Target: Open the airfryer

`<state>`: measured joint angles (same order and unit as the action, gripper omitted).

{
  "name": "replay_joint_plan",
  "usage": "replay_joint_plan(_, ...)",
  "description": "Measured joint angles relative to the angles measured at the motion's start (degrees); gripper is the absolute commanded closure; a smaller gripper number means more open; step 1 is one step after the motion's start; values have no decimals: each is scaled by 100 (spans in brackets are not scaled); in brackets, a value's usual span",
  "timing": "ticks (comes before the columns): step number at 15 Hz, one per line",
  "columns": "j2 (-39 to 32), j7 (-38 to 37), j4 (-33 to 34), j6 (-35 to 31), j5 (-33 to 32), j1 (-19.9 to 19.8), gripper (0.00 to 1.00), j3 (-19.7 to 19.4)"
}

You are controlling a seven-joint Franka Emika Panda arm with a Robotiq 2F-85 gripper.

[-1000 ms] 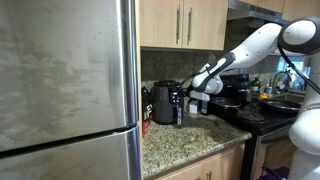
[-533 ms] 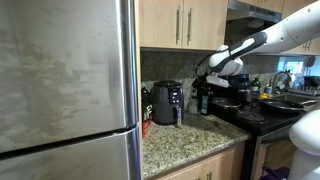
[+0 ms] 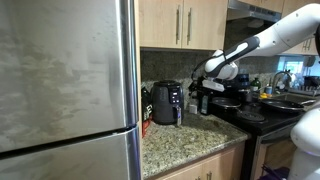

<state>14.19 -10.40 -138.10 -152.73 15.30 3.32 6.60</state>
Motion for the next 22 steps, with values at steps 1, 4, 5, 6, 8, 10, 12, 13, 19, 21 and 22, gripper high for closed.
replay_joint_plan(1,-242,-10,70,-231,-9,52,0,4)
replay_joint_plan(4,-711,-29,229,-535,-35,105,0,10)
replay_joint_plan(5,-690,-29,229,-530,-35,105,0,8)
replay_joint_plan(6,-638,-29,228,-519,-35,105,0,1)
replay_joint_plan(8,-640,-52,236,-456,-104,105,0,-1)
replay_joint_plan(10,-792,-63,271,-470,-144,117,0,1)
replay_joint_plan(12,-1049,-85,405,-507,-190,147,0,6)
replay_joint_plan(13,-1191,-128,501,-541,-241,159,0,9)
replay_joint_plan(19,-1571,-152,811,-645,-283,179,0,1)
replay_joint_plan(21,-1611,-175,815,-655,-311,179,0,-5)
replay_joint_plan(22,-1644,-175,826,-677,-311,181,0,-3)
